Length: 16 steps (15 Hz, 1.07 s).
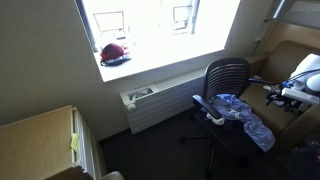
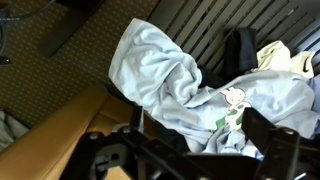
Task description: Move the blue cloth to the couch
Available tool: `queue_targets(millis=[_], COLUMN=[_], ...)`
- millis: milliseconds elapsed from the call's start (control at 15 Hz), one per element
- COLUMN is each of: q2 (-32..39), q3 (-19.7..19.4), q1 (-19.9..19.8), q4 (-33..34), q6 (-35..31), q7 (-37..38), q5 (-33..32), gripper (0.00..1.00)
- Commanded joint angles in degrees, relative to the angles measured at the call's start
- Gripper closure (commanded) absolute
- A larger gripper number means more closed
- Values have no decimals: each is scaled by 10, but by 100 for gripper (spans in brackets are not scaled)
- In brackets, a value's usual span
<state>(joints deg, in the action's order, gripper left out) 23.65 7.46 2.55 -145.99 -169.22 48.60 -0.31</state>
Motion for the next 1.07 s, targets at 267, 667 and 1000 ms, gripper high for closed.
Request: queue_targets(millis=[267,667,1000], q2=[58,247,287], q3=[-66,-14,25], q1=[81,39,8], q4=[38,152,201], q6=[-31,-78,-33], q7=[-10,-26,-60], q5=[53,126,167], gripper=[0,0,0])
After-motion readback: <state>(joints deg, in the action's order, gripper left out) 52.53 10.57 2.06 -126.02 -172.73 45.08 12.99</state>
